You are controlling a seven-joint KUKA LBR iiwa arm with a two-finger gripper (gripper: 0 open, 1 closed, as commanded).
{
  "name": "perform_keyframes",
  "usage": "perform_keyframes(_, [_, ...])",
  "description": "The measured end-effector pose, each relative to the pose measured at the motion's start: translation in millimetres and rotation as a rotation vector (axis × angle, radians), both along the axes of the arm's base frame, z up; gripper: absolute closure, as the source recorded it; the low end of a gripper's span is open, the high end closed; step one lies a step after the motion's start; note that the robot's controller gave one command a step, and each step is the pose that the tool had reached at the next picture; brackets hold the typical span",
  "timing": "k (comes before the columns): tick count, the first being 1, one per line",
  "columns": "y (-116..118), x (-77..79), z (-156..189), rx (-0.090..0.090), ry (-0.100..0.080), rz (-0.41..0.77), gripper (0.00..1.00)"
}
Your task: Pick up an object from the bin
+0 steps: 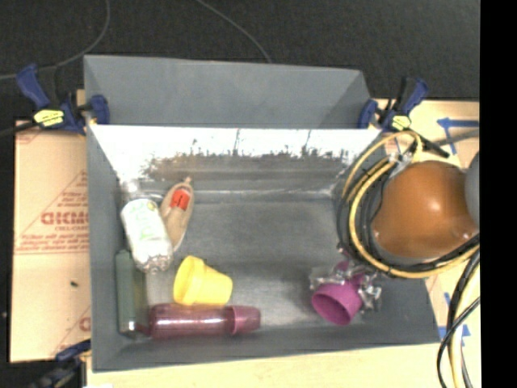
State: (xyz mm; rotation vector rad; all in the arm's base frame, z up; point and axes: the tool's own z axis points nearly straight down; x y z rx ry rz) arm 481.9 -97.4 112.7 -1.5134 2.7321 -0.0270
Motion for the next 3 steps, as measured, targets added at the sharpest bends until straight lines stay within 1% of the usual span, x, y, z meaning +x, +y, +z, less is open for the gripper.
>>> perform_keyframes(1, [-0.3,0.7,18.0,-0.001,-0.003,-0.001,1.0])
perform_keyframes(3, [-0.4,1.2,40.7,-0.001,-0.004,-0.003,1.0])
